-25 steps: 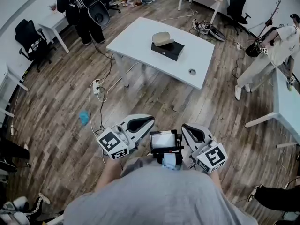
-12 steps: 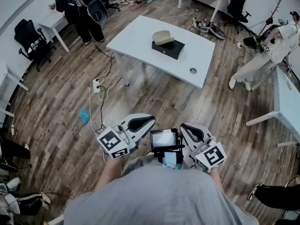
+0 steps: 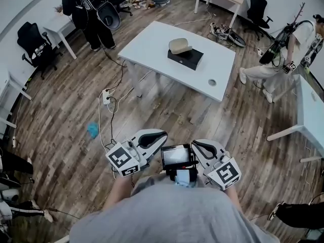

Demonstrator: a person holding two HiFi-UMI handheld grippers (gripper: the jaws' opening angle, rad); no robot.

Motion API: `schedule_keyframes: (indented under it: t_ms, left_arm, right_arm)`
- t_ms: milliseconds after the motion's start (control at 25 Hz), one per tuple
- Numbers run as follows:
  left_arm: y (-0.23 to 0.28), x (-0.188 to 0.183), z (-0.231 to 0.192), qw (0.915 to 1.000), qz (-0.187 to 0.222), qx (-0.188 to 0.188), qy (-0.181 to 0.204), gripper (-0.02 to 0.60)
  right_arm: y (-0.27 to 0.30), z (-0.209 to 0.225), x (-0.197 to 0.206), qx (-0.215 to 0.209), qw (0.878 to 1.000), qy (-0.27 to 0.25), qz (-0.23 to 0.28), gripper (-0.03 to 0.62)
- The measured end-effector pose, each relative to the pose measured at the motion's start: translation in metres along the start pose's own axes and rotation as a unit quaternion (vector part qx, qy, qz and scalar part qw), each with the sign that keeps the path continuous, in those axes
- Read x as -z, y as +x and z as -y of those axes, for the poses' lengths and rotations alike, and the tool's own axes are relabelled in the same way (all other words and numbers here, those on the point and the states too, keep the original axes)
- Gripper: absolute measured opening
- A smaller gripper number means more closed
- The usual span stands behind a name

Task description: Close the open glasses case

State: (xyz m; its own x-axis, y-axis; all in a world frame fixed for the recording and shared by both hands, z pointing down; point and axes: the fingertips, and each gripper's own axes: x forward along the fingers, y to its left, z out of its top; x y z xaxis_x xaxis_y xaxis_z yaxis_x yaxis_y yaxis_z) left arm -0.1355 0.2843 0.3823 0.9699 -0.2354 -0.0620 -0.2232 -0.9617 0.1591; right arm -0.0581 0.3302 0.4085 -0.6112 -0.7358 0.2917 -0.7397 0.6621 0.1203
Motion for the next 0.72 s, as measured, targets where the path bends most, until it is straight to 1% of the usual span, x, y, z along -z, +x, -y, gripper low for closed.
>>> schedule_keyframes:
  t_ms: [200, 360, 560, 720]
  left_arm:
    - [-0.007, 0.007, -0.012, 0.9999, -0.006, -0.011, -0.012, 0.031]
    - [-0.002, 0.014, -0.020, 0.9997, -0.008, -0.006, -0.024, 0.031]
    - [0.027, 0.015, -0.035, 0.9997, -0.013, 0.002, -0.022, 0.031]
    - [0.044, 0.016, -0.056, 0.9996, -0.020, -0.006, -0.018, 0.031]
  right_arm:
    - [0.011, -0.001, 0.001, -0.008, 1.000, 0.005, -0.010, 0.032]
    - [0.018, 0.007, 0.007, -0.008, 1.000, 0.011, -0.017, 0.032]
    - [0.025, 0.042, 0.009, 0.003, 1.000, 0.019, -0.014, 0.032]
    - [0.041, 0.079, 0.011, 0.012, 1.000, 0.019, -0.011, 0.032]
